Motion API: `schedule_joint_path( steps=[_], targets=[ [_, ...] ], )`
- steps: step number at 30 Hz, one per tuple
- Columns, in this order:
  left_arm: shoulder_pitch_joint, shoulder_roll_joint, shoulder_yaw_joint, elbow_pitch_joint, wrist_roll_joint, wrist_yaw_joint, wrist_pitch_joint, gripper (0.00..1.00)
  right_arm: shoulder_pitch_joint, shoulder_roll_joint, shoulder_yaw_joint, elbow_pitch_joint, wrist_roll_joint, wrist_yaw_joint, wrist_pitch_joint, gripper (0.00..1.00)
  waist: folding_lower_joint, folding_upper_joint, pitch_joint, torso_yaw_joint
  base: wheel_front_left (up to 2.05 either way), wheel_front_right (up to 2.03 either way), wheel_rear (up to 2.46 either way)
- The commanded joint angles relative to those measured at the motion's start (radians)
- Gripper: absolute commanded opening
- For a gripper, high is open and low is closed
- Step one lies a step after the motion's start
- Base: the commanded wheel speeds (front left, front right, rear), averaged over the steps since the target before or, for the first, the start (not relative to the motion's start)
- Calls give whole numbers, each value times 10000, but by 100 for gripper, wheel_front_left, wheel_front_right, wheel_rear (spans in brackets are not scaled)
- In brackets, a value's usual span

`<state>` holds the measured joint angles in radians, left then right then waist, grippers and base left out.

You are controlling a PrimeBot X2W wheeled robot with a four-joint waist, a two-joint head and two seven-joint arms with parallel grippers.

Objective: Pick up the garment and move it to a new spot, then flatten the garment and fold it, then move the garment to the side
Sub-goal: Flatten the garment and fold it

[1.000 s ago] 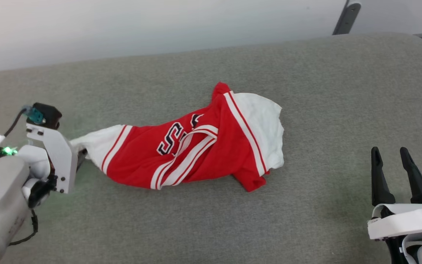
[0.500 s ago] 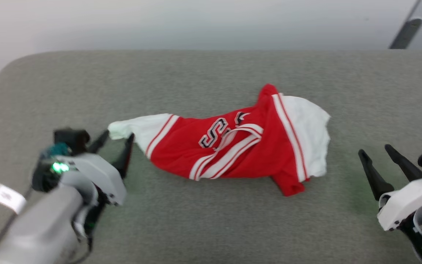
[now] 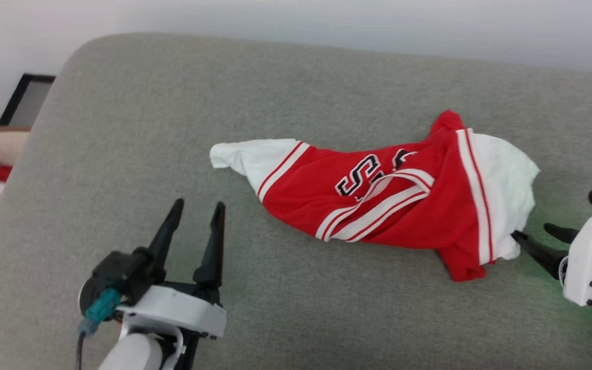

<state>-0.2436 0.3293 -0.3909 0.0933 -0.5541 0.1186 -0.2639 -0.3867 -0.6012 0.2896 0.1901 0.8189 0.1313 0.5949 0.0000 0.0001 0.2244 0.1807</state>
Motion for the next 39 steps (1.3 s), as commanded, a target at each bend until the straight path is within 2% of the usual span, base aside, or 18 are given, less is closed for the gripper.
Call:
schedule_joint_path(
  steps=[1,4,9,10,11,12,13,21,35,36,37,38,39],
  targets=[
    [156,-188,262,-105,222,-182,-2,100,-225,6,64,46,60,-12,159,100,0,-1,331,288,0,0,0],
    [419,-695,947,-199,833,-675,-2,100,-414,235,49,468,121,-11,678,100,0,-1,563,410,0,0,0],
    [519,-1474,1735,-28,1581,-1427,-1,100,-587,404,208,891,-84,-12,952,100,0,-1,807,585,0,0,0],
    [535,-1618,1882,12,1694,-1541,-1,100,-568,413,260,921,-75,-12,995,96,0,-1,834,591,0,0,0],
    [562,-1746,2028,55,1784,-1658,-1,100,-552,406,327,904,-69,-11,1023,46,0,-1,849,589,0,0,0],
    [585,-1850,2142,100,1886,-1756,-2,100,-533,398,368,886,-64,-11,1014,8,0,-1,859,585,0,0,0],
    [595,-1939,2272,142,1994,-1839,-2,100,-523,387,369,876,-38,-12,978,0,0,-1,865,569,0,0,0],
    [669,-2428,2880,335,2480,-2346,-2,100,-414,35,200,616,-57,-12,503,0,0,-1,718,337,0,0,0],
    [800,-2644,3284,339,2652,-2489,-2,100,-178,-428,-1136,45,-38,-11,-315,0,0,-1,595,-523,0,0,0],
    [766,-2654,3261,339,2662,-2492,-2,100,-202,-426,-1197,0,-34,-12,-331,10,0,-1,611,-539,0,0,0],
    [733,-2664,3196,332,2653,-2495,-2,100,-256,-420,-1230,-59,-29,-11,-293,47,0,-1,637,-549,0,0,0],
    [698,-2667,3153,309,2630,-2496,-3,100,-363,-397,-1220,-174,5,-11,-242,100,0,-1,686,-565,0,0,0],
    [659,-2660,3112,287,2609,-2498,-3,100,-503,-383,-1243,-255,53,-11,-174,100,0,-1,742,-566,0,0,0]
  ],
)
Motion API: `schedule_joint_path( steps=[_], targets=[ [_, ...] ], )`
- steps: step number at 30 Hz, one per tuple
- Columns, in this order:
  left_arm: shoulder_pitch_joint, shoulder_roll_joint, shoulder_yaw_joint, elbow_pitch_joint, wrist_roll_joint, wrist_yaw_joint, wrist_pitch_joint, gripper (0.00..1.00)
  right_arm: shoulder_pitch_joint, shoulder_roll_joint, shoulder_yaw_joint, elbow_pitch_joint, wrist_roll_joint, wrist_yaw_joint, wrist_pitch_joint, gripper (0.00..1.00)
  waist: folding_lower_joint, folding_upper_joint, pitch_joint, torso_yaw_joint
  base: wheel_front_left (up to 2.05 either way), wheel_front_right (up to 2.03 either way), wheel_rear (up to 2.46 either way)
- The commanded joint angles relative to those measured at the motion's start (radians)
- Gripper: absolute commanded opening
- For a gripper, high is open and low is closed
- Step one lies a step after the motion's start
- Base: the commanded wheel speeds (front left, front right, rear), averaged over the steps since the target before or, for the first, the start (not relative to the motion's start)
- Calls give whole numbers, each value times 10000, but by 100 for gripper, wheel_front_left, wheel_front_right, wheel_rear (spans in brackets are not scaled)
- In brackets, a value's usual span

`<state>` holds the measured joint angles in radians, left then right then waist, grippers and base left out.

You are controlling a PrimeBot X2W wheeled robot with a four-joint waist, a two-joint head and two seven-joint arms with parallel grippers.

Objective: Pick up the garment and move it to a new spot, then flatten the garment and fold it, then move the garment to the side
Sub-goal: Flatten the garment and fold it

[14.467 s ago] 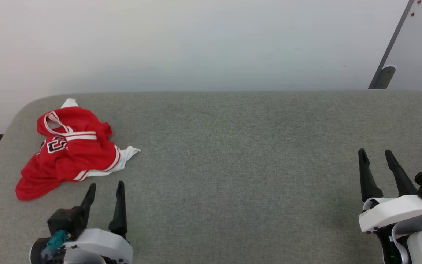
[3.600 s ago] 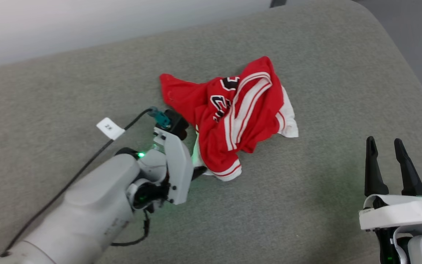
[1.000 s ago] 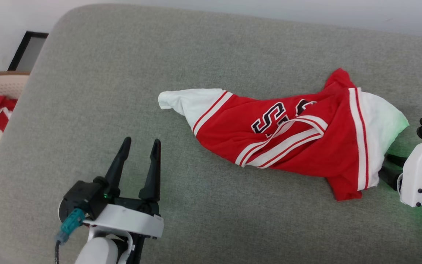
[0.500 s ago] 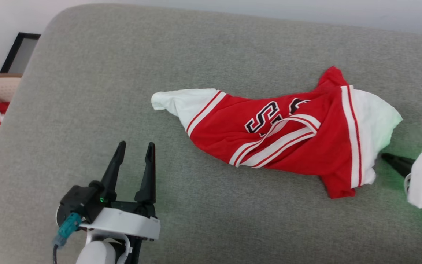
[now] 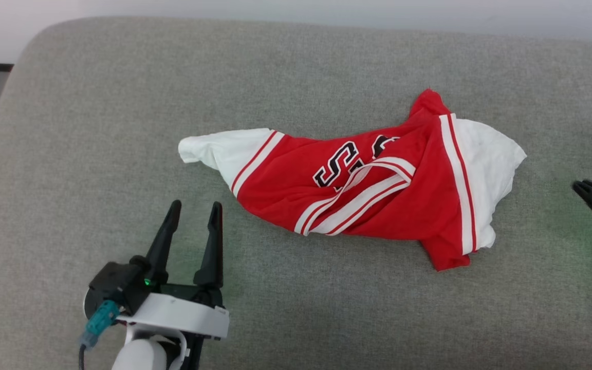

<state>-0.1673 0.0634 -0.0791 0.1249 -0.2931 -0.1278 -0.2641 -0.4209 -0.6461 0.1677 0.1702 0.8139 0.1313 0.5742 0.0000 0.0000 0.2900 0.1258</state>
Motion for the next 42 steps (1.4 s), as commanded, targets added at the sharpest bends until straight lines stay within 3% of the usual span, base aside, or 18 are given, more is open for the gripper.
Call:
schedule_joint_path(
  steps=[1,15,24,25,26,27,28,42],
  targets=[
    [-140,4,-41,-45,-15,-35,-1,100,-290,87,-64,-105,197,-11,158,100,0,0,147,-7,0,0,0],
    [-505,-62,-546,101,-340,-37,-1,100,-3035,300,529,145,1879,-11,4889,100,0,0,884,585,0,0,0],
    [-712,-112,-848,231,-511,-38,-1,100,-3249,440,1116,268,1172,-11,5572,100,0,0,1210,983,0,0,0],
    [-719,-116,-859,246,-547,-38,-1,100,-3205,433,1184,273,1127,-11,5612,91,0,0,1214,1003,0,0,0],
    [-723,-120,-853,262,-567,-38,-1,100,-3175,408,1256,231,1111,-11,5644,39,0,0,1206,1018,0,0,0],
    [-722,-118,-833,273,-575,-38,-1,100,-3169,366,1282,192,1092,-11,5632,23,0,0,1194,1025,0,0,0],
    [-716,-119,-815,286,-582,-38,-1,100,-3140,335,1267,188,1088,-11,5594,0,0,0,1166,1029,0,0,0],
    [-444,-119,-648,371,-420,-39,-1,100,-2635,-389,740,-195,887,-11,4700,0,0,0,547,427,0,0,0]
  ],
)
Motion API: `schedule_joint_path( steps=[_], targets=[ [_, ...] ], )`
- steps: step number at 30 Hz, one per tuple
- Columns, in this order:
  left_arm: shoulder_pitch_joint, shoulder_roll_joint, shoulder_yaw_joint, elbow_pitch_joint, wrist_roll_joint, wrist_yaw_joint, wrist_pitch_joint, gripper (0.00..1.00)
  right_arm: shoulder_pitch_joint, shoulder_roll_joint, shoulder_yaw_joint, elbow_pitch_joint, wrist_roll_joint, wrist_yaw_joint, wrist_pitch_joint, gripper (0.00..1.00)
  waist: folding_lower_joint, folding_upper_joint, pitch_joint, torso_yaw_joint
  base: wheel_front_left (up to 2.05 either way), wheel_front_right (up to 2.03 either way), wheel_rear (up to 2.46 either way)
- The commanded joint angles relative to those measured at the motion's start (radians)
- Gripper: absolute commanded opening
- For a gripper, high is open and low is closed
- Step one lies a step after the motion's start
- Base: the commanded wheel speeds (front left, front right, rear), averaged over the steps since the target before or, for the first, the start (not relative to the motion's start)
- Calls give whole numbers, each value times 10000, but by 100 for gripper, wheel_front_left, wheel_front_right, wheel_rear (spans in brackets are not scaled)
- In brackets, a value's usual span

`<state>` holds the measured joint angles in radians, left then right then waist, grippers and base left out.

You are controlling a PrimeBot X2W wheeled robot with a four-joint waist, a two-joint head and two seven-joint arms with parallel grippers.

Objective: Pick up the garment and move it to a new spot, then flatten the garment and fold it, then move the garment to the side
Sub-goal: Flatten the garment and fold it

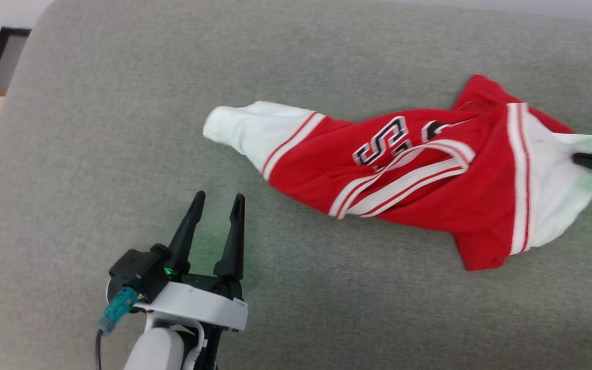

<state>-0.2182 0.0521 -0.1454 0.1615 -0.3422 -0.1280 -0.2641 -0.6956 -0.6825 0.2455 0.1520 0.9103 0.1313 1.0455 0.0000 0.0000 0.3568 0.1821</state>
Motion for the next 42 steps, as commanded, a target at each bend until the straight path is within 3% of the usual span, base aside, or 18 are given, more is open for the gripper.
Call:
schedule_joint_path(
  steps=[1,9,16,17,18,19,24,30,36,42],
  targets=[
    [80,11,36,-12,89,-37,-1,100,182,-112,-82,-22,-123,-11,-84,0,0,0,-141,-210,0,0,0],
    [-98,121,-61,-38,112,-36,-1,100,1116,-1158,-413,460,-1351,-11,-817,0,0,0,6,-505,0,0,0],
    [-250,314,-166,18,142,-31,-1,100,1455,-1013,-735,1225,-2082,-13,-1830,0,0,0,84,-607,0,0,0],
    [-304,375,-255,42,119,-31,-1,100,1396,-933,-838,1317,-2118,-13,-2095,15,0,0,76,-625,0,0,0],
    [-391,463,-377,77,92,-31,-1,100,1345,-819,-969,1425,-2186,-13,-2404,89,0,0,48,-639,0,0,0],
    [-519,611,-511,116,91,-30,-2,100,1319,-712,-1065,1492,-2220,-13,-2730,100,0,0,2,-654,0,0,0],
    [-1627,1774,-1607,587,49,-30,70,100,1710,-480,-1786,1520,-2291,-13,-4795,100,0,0,-264,-849,0,0,0],
    [-3687,3230,-3017,1039,-973,-30,1329,100,2532,77,-2452,747,-2419,-13,-7871,100,0,0,-367,-1505,0,0,0],
    [-5505,4199,-4182,1904,-3169,-30,3550,100,3348,762,-2021,-547,-2239,-13,-10114,100,0,0,-238,-2430,0,0,0],
    [-6720,4863,-5002,3142,-6069,-30,7305,100,3801,1311,-1609,-1187,-2047,-13,-10899,100,0,0,-188,-3330,0,0,0]
  ],
)
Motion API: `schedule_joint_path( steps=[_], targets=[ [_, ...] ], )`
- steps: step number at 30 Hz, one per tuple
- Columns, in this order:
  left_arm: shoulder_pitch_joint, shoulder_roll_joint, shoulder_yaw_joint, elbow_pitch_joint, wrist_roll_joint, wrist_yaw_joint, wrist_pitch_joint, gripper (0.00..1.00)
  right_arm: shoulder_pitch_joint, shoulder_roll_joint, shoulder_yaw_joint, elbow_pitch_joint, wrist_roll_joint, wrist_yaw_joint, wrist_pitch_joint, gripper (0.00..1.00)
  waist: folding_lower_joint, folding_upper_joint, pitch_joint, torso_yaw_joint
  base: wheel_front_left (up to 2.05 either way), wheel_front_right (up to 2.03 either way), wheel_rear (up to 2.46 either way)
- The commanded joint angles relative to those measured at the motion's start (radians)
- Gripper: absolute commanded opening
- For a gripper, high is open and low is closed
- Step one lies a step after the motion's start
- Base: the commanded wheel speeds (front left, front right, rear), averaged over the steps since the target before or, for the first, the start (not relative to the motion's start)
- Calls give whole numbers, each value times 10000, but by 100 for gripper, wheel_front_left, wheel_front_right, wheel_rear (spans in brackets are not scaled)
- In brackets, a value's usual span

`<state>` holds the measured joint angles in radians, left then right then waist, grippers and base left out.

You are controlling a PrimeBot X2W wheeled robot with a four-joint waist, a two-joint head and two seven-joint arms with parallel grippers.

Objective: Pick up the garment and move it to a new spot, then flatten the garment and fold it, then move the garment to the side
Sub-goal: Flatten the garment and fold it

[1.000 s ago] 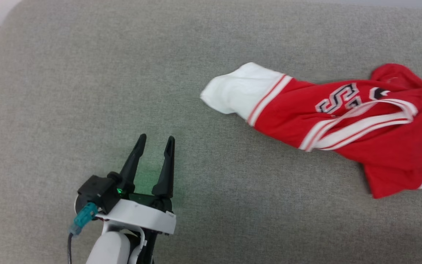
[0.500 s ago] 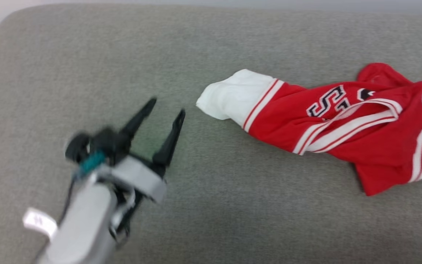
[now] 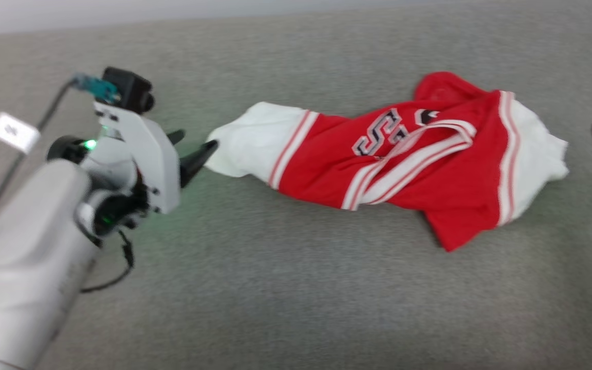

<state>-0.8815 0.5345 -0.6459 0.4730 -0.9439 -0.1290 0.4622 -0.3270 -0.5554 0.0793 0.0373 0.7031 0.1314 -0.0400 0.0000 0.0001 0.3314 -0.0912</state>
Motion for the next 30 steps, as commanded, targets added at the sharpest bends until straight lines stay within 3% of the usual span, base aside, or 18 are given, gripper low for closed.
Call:
schedule_joint_path(
  steps=[1,4,11,12,13,14,23,30],
  targets=[
    [-215,128,-47,265,-390,-19,591,100,139,71,128,-100,62,-14,-45,100,0,-1,81,-732,0,0,0],
    [-596,291,-247,924,-917,-20,1897,100,183,144,206,-202,151,-14,-146,100,0,-1,129,-1043,0,0,0],
    [-824,-4,-500,1779,-1603,-20,2585,100,210,220,274,-154,197,-14,-216,100,0,-1,289,-1379,0,0,0],
    [-787,-52,-581,1797,-1671,-20,2587,80,211,227,263,-157,220,-14,-220,100,0,-1,293,-1374,0,0,0],
    [-761,-85,-643,1787,-1723,-20,2524,43,205,212,224,-156,248,-14,-218,100,0,-1,293,-1351,0,0,0],
    [-744,-120,-629,1812,-1825,-20,2414,0,210,191,172,-156,255,-14,-212,100,0,-1,286,-1304,0,0,0],
    [-727,910,-452,1937,-1815,-19,1243,0,351,147,12,-226,271,-15,-55,100,0,-1,137,-731,0,0,0],
    [-475,1640,-372,2027,-1775,-19,928,0,420,151,85,-202,308,-15,90,100,0,-1,74,-487,0,0,0]
  ],
)
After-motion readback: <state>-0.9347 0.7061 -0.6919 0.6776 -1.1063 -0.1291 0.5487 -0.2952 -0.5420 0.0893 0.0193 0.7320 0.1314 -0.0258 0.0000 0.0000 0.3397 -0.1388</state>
